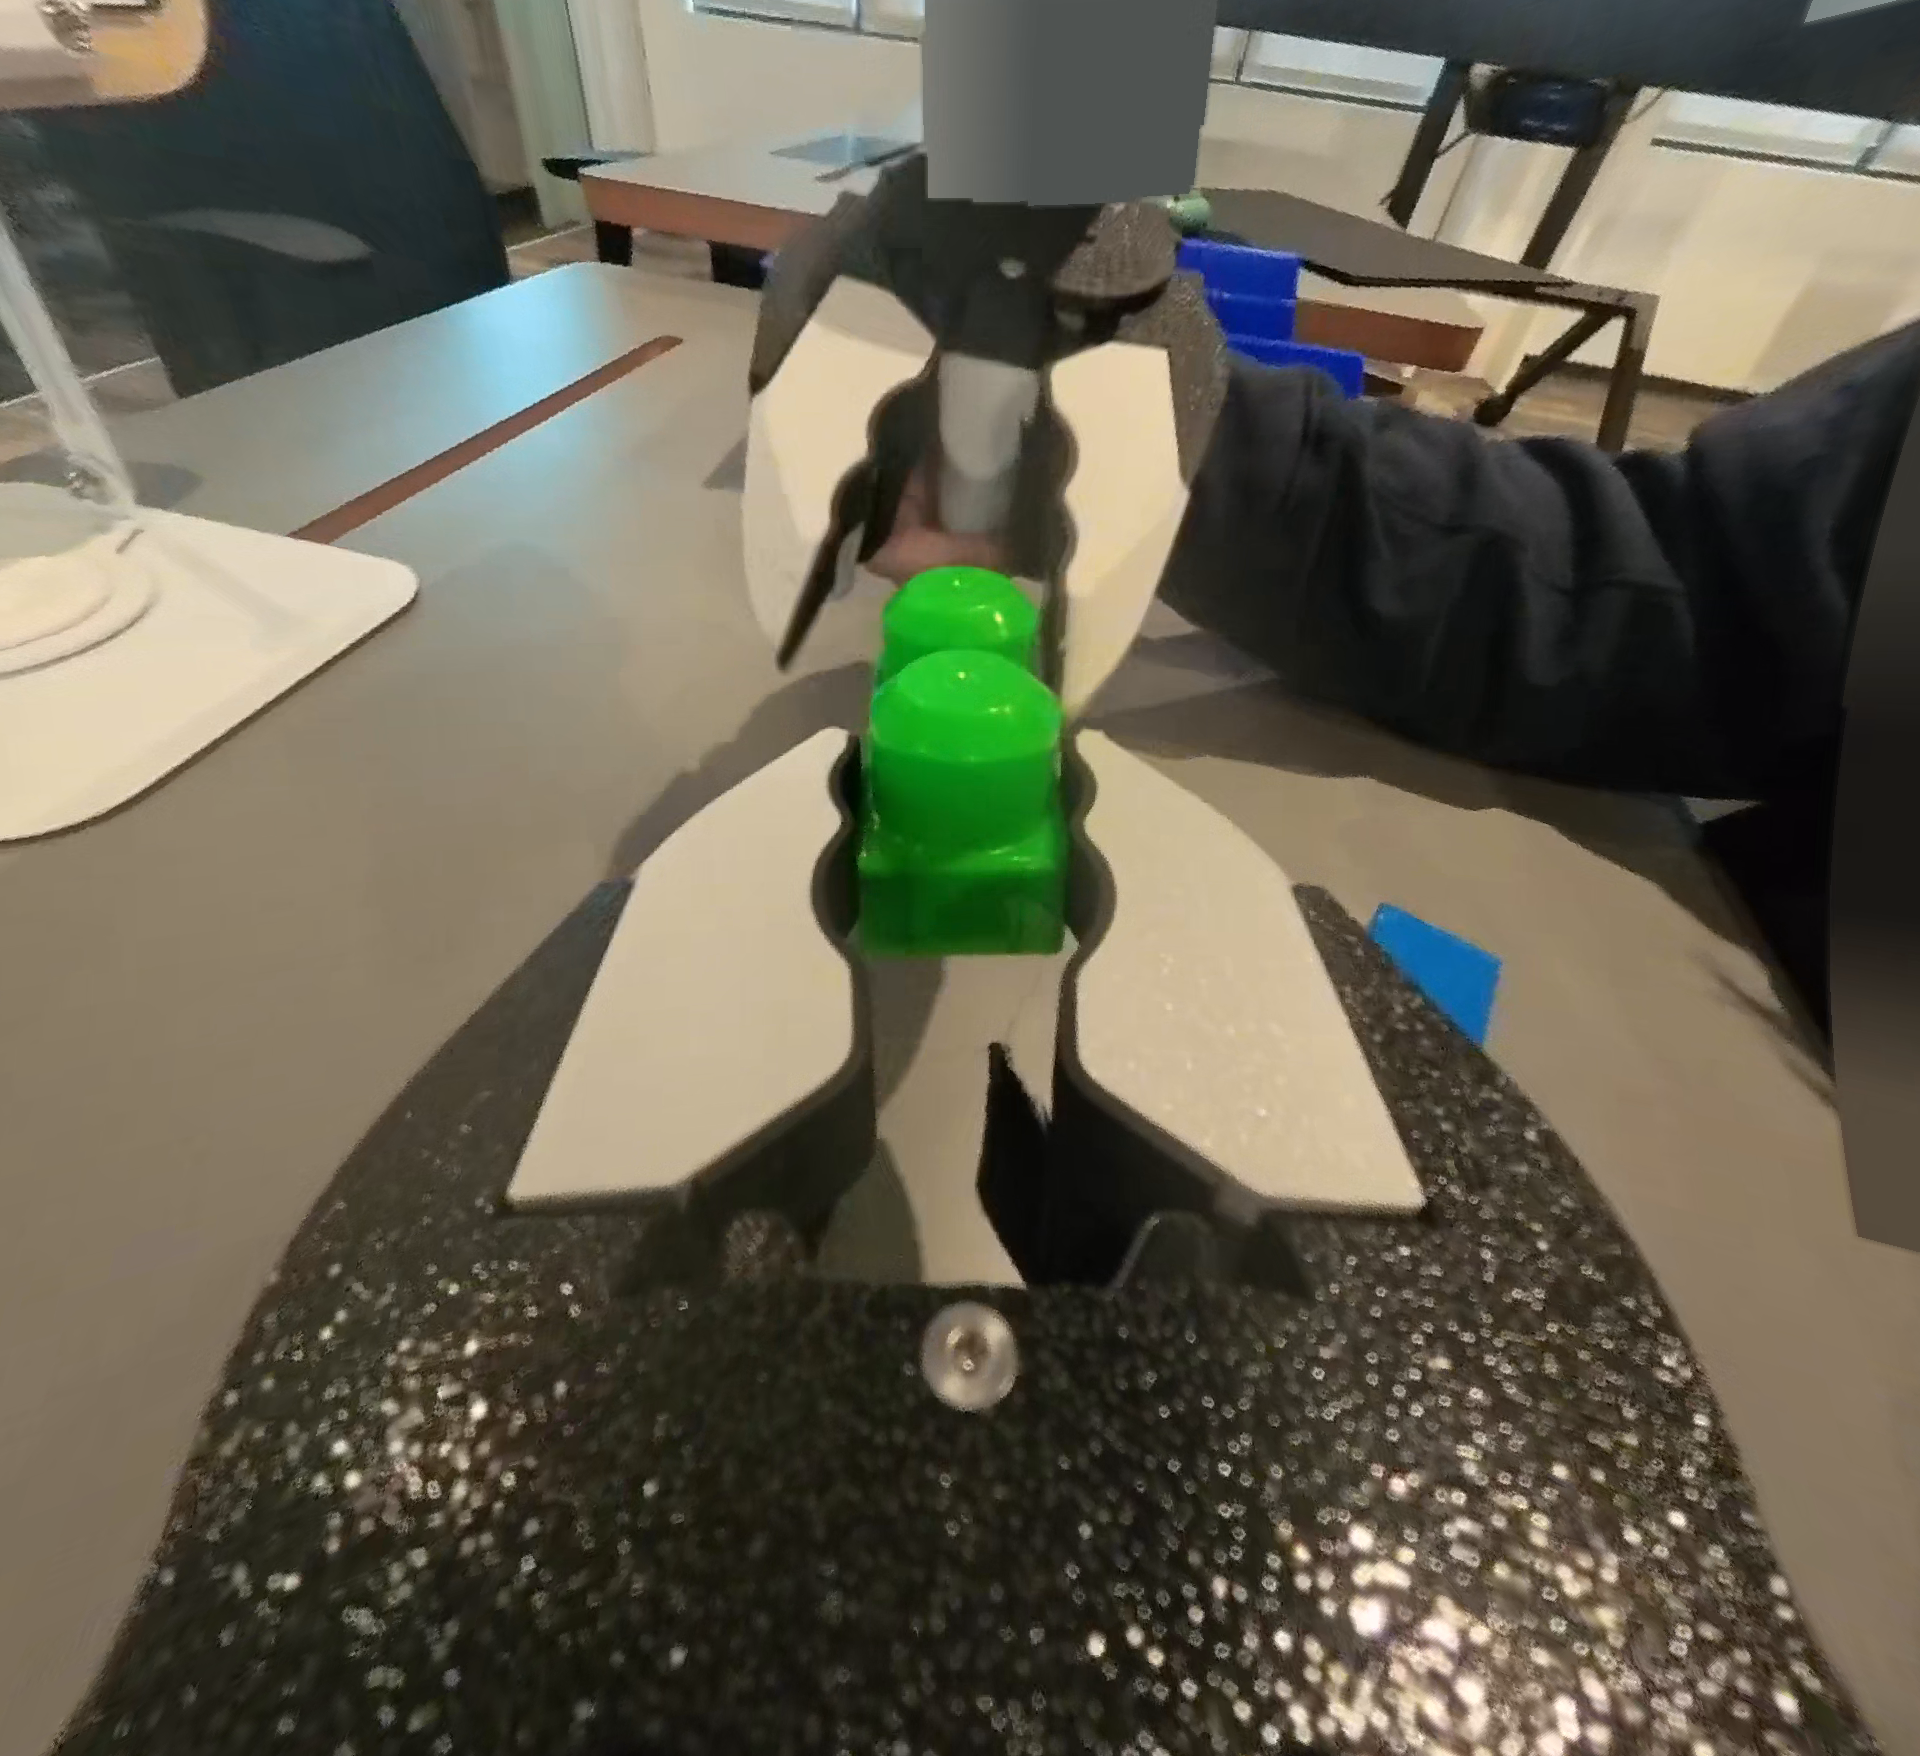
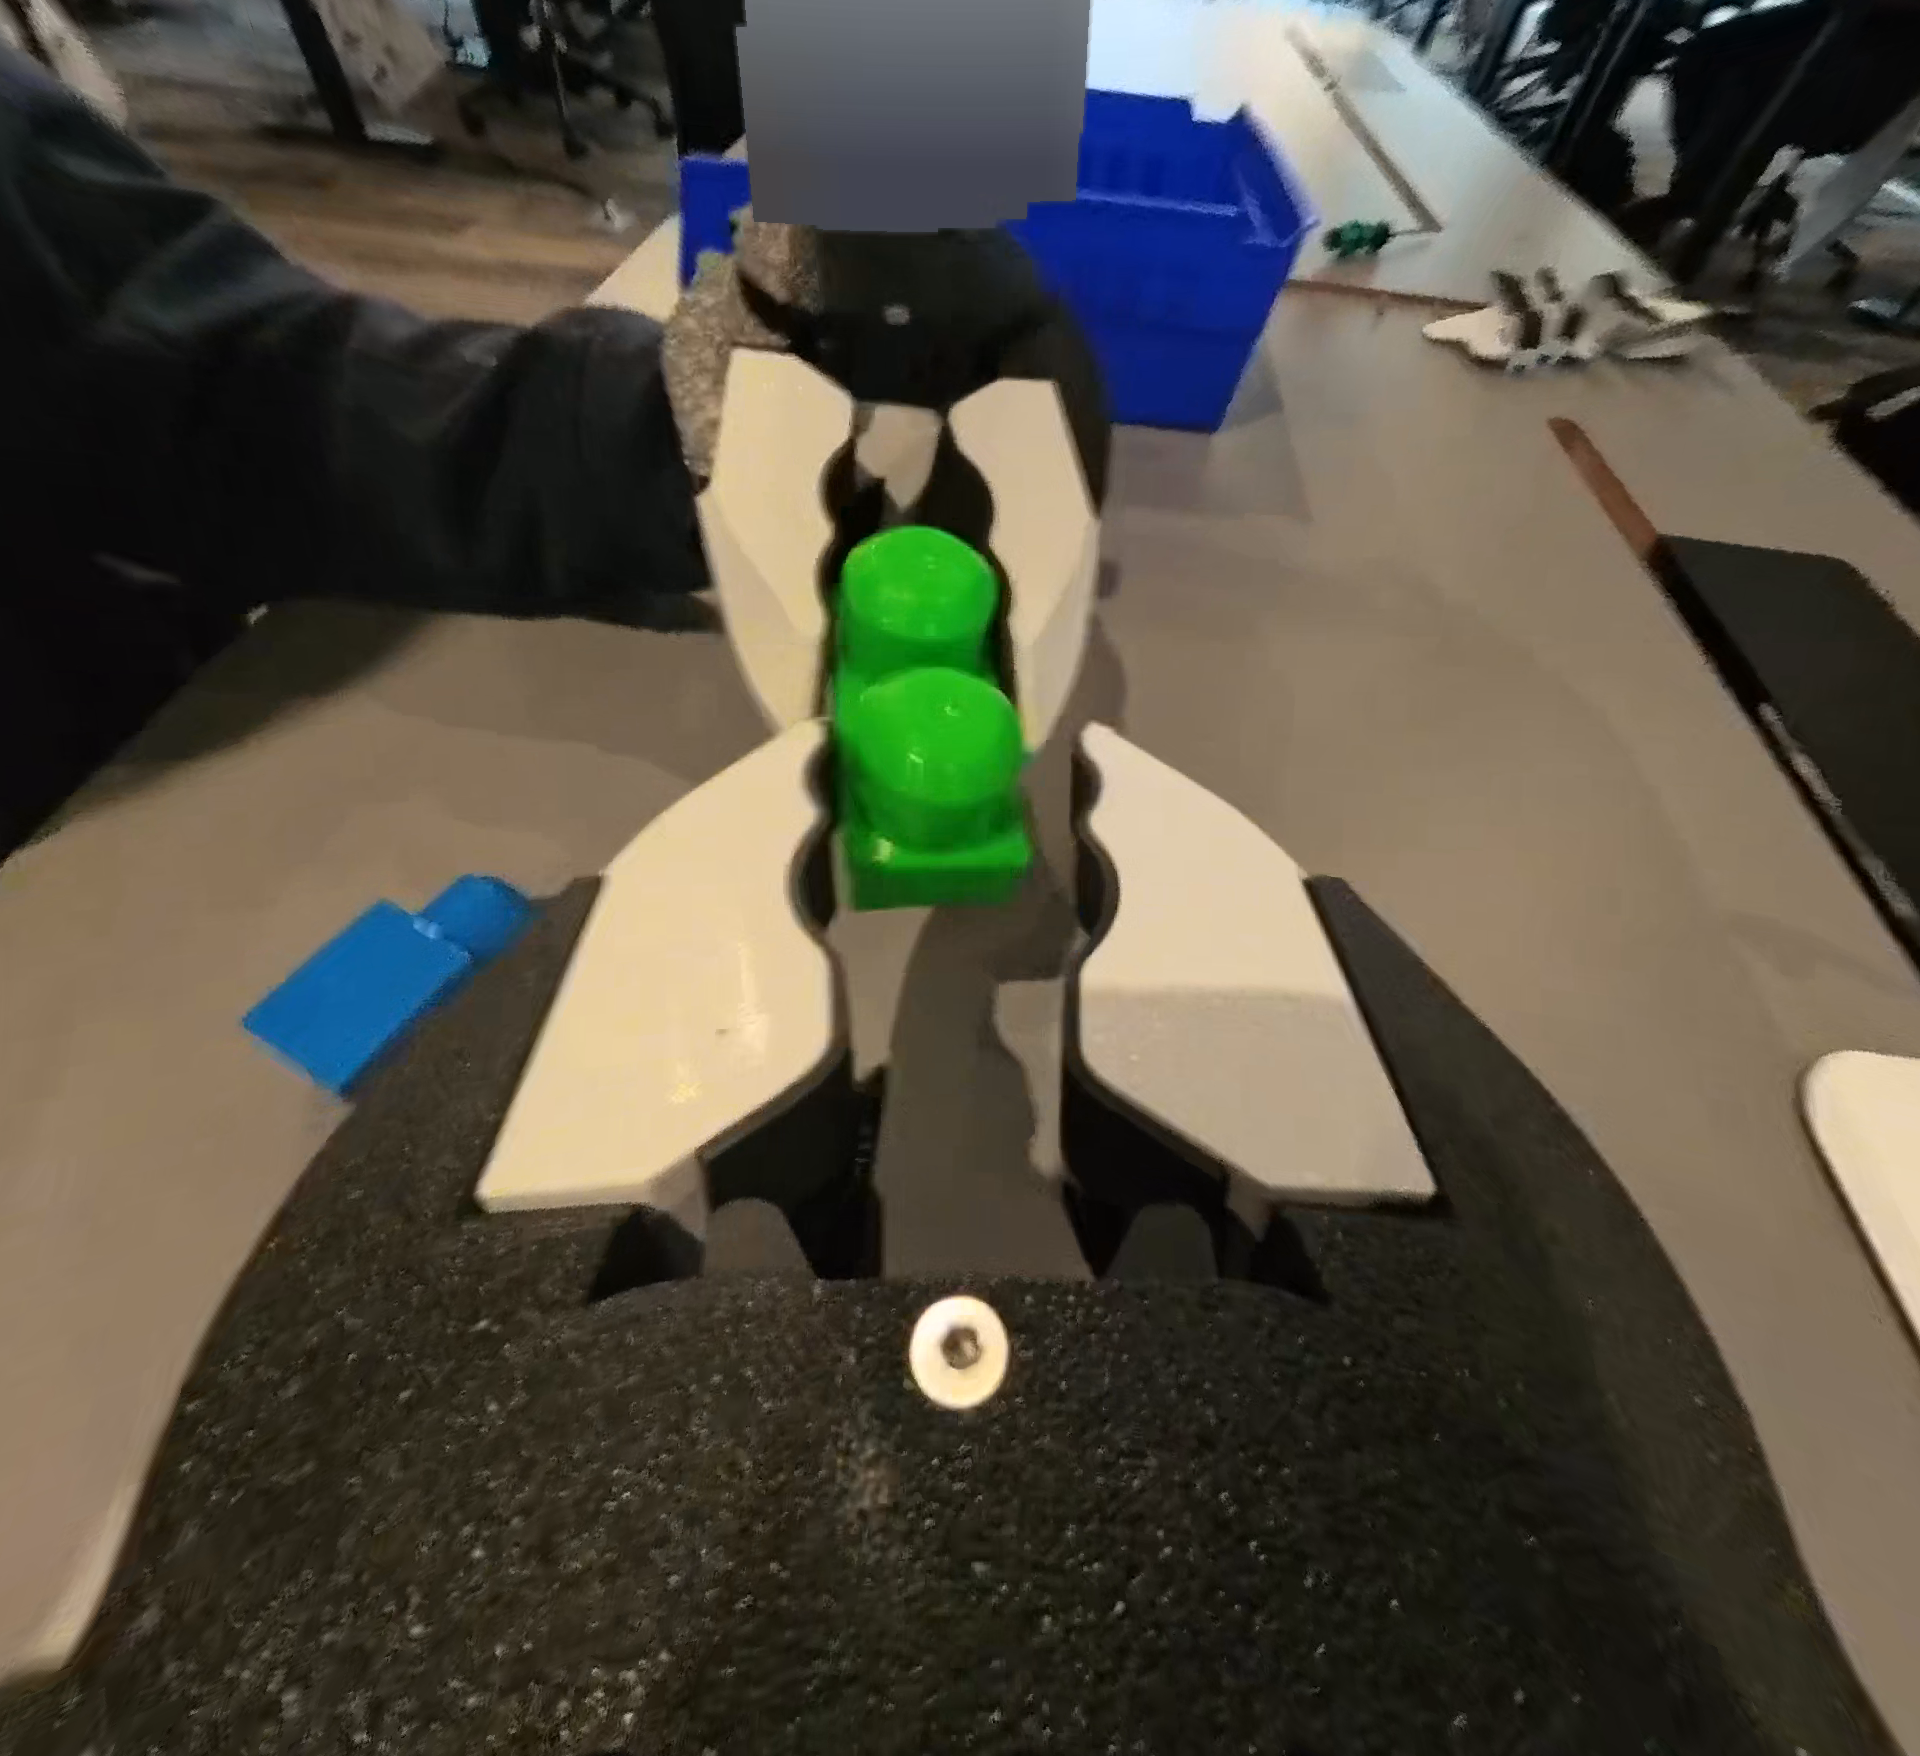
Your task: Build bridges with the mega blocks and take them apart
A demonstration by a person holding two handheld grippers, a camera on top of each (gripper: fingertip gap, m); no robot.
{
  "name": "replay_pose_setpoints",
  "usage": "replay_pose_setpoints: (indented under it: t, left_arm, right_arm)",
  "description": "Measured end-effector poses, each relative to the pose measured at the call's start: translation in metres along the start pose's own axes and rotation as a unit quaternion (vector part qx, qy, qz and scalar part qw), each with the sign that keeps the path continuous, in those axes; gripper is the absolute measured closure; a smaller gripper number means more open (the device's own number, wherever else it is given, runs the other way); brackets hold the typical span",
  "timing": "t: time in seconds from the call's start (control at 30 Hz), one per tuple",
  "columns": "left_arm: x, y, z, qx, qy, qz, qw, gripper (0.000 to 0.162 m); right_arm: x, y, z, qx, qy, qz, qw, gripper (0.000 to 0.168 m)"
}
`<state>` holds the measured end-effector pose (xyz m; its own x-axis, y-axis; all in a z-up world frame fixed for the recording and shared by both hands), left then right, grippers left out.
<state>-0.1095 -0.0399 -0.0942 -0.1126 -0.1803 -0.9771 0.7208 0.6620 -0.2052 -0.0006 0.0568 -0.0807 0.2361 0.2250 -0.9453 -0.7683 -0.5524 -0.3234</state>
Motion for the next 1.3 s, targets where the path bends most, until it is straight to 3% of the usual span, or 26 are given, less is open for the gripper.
replay_pose_setpoints:
  t: [0.03,0.1,0.13,0.2,0.33,0.5,0.67,0.73,0.8,0.97,1.1,1.17,1.3]
  left_arm:
    - [0.001,0.001,0.000,-0.009,0.006,-0.011,1.000,0.127]
    - [0.002,0.001,-0.002,-0.033,0.004,-0.010,0.999,0.126]
    - [0.000,0.001,-0.004,-0.046,-0.007,-0.005,0.999,0.121]
    - [0.000,-0.004,-0.008,-0.063,-0.023,-0.003,0.998,0.092]
    - [0.006,-0.025,-0.023,-0.155,-0.028,0.018,0.987,0.089]
    - [0.022,-0.048,-0.032,-0.228,-0.050,0.033,0.972,0.090]
    - [0.018,-0.053,-0.031,-0.230,-0.073,0.076,0.967,0.091]
    - [0.017,-0.051,-0.030,-0.216,-0.084,0.084,0.969,0.090]
    - [0.017,-0.049,-0.030,-0.211,-0.086,0.083,0.970,0.090]
    - [0.018,-0.049,-0.031,-0.218,-0.076,0.072,0.970,0.091]
    - [0.011,-0.052,-0.026,-0.200,-0.082,0.096,0.972,0.093]
    - [0.006,-0.054,-0.022,-0.191,-0.078,0.103,0.973,0.094]
    - [0.002,-0.061,-0.012,-0.188,-0.065,0.112,0.974,0.094]
  right_arm:
    - [0.001,0.002,-0.001,-0.008,-0.008,-0.017,1.000,0.135]
    - [0.002,0.000,0.002,0.007,0.000,-0.015,1.000,0.135]
    - [0.002,-0.005,0.006,0.028,0.007,-0.012,1.000,0.136]
    - [0.009,-0.020,0.016,0.103,0.027,-0.017,0.994,0.136]
    - [0.037,-0.051,0.028,0.302,0.080,-0.103,0.944,0.136]
    - [0.067,-0.048,0.018,0.375,0.086,-0.219,0.897,0.136]
    - [0.081,-0.043,0.017,0.376,0.098,-0.225,0.894,0.135]
    - [0.080,-0.048,0.016,0.393,0.096,-0.228,0.886,0.120]
    - [0.067,-0.054,0.006,0.399,0.086,-0.220,0.886,0.118]
    - [0.020,-0.023,-0.080,0.256,0.090,-0.164,0.948,0.127]
    - [0.028,0.016,-0.137,0.219,0.070,-0.252,0.940,0.110]
    - [0.025,0.025,-0.151,0.207,0.078,-0.236,0.946,0.111]
    - [0.031,0.031,-0.160,0.207,0.080,-0.291,0.931,0.106]
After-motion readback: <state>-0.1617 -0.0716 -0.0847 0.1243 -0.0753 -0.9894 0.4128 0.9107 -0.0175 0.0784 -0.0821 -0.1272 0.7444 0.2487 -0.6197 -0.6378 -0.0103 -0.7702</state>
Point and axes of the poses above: each gripper's, where its closed fingertips meet, y out along the fingers, x out of its underside, z = x × y across the jaws, the point moved 8 cm from there along -y, back along the fingers, and after that the axes turned 2 degrees about y, right-handed, at the moved point
